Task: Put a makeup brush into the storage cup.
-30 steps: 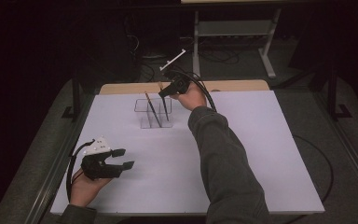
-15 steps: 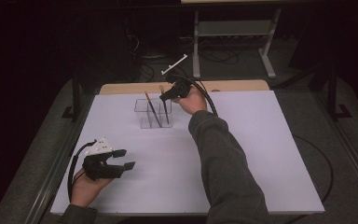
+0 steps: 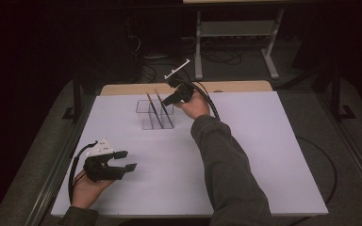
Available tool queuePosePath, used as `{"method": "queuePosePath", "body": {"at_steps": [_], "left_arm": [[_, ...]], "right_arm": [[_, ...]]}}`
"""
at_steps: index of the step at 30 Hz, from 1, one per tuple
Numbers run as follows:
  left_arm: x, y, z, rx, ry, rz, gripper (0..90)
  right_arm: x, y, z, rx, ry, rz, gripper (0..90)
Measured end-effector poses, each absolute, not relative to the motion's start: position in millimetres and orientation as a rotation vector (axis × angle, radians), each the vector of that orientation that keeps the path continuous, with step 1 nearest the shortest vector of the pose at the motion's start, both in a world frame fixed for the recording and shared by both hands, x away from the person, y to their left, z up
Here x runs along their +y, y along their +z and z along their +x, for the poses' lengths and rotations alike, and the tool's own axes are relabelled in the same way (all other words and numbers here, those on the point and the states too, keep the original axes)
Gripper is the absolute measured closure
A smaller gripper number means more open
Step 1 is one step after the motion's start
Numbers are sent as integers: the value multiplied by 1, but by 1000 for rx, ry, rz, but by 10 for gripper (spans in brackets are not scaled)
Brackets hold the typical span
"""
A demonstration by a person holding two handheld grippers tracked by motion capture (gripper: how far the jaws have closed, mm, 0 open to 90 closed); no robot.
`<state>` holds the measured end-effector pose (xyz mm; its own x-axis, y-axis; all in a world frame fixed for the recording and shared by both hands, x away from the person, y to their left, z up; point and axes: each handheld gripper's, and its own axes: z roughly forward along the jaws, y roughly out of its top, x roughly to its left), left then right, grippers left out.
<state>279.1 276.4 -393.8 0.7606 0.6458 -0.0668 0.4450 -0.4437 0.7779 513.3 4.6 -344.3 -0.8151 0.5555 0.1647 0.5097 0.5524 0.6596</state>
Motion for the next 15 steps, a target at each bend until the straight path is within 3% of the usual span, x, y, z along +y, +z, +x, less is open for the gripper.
{"method": "queuePosePath", "body": {"at_steps": [15], "left_arm": [[276, -394, 281, 817, 303, 2116, 377]], "right_arm": [[-25, -340, 497, 2679, 1223, 966, 682]]}}
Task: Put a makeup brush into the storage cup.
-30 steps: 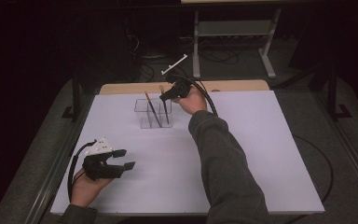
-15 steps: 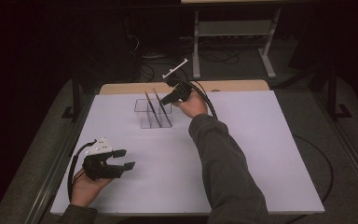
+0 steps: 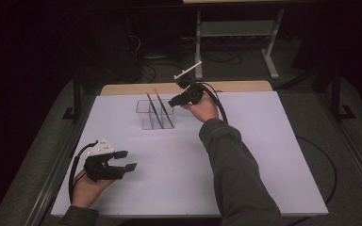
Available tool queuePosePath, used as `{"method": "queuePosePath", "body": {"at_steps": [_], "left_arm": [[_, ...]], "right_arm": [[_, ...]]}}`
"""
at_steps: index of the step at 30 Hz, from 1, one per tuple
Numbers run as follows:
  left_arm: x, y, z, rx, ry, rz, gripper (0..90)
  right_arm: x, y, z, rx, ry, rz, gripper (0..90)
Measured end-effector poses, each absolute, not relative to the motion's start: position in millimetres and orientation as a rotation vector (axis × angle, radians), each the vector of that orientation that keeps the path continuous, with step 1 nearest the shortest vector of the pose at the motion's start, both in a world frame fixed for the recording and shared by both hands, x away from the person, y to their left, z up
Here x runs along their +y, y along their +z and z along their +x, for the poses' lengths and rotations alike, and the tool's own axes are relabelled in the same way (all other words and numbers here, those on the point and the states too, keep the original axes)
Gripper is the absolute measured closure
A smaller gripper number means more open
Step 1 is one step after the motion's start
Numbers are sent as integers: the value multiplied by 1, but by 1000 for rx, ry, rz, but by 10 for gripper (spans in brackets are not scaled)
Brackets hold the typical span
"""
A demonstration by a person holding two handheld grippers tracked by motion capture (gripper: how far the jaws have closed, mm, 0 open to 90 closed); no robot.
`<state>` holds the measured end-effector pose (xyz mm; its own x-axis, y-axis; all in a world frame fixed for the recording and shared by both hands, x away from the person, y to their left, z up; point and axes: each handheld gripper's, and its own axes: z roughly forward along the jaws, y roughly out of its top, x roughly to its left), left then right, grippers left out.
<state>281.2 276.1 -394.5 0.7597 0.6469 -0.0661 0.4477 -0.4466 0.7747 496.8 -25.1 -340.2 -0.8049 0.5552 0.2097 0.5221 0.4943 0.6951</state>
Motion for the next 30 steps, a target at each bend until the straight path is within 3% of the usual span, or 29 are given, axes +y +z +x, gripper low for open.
{"method": "queuePosePath", "body": {"at_steps": [30], "left_arm": [[270, -396, 286, 803, 296, 2137, 363]], "right_arm": [[-86, -346, 467, 2613, 1325, 1031, 574]]}}
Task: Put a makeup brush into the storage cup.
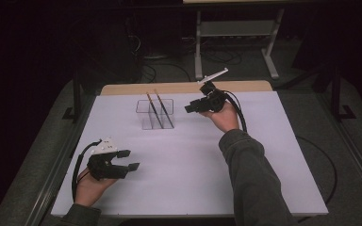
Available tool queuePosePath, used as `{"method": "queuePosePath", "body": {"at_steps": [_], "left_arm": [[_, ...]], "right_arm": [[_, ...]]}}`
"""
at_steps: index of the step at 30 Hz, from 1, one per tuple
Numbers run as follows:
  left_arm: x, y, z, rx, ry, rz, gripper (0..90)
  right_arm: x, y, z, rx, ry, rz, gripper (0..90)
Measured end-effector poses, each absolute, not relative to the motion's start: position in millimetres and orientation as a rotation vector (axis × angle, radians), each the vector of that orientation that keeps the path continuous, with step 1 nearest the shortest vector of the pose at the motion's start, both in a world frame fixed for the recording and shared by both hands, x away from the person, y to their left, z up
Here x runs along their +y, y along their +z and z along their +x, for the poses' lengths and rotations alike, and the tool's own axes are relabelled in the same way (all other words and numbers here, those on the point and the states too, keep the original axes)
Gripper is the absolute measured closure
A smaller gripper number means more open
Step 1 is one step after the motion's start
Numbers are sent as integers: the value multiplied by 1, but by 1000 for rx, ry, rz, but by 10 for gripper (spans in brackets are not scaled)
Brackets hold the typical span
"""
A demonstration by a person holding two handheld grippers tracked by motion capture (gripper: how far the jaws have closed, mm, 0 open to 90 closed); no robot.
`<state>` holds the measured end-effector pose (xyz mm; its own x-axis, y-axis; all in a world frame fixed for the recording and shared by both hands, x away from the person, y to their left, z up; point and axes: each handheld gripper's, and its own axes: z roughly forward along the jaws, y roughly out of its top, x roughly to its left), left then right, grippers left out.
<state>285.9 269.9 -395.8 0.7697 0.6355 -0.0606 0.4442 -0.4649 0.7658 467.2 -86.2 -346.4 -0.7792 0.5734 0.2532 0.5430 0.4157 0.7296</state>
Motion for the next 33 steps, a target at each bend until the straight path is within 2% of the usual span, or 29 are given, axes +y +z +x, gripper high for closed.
{"method": "queuePosePath", "body": {"at_steps": [33], "left_arm": [[267, -397, 287, 798, 289, 2147, 357]], "right_arm": [[-124, -355, 441, 2560, 1382, 1065, 524]]}}
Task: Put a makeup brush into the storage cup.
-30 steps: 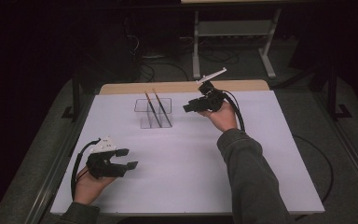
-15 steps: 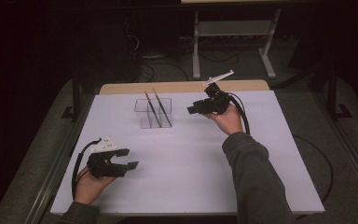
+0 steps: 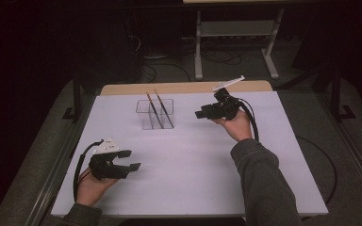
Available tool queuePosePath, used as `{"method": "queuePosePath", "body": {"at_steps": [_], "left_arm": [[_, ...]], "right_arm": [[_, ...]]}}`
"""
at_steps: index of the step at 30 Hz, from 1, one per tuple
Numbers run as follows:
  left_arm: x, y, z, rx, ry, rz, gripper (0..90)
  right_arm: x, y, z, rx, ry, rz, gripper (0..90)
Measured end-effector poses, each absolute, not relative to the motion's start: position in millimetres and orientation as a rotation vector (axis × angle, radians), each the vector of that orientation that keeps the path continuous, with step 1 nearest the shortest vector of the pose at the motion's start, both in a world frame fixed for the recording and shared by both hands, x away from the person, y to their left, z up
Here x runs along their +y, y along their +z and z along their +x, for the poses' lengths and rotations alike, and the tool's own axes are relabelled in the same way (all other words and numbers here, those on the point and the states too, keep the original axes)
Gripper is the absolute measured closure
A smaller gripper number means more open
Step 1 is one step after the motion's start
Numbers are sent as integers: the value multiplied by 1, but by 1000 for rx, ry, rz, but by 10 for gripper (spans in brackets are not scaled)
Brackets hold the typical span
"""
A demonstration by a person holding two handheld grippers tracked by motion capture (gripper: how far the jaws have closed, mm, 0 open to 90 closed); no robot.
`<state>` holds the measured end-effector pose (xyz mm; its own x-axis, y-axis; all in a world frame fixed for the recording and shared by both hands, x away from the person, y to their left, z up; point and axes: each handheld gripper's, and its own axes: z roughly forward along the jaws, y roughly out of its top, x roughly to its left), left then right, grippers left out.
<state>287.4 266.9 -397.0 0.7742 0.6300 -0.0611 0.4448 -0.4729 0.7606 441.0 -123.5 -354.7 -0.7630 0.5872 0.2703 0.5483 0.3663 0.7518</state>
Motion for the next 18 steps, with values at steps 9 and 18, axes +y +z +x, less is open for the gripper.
{"method": "queuePosePath", "body": {"at_steps": [9, 18], "left_arm": [[264, -396, 287, 795, 281, 2137, 351], [263, -395, 287, 790, 285, 2143, 338]], "right_arm": [[-135, -363, 430, 2550, 1401, 1071, 490], [-142, -366, 415, 2532, 1413, 1043, 453]]}}
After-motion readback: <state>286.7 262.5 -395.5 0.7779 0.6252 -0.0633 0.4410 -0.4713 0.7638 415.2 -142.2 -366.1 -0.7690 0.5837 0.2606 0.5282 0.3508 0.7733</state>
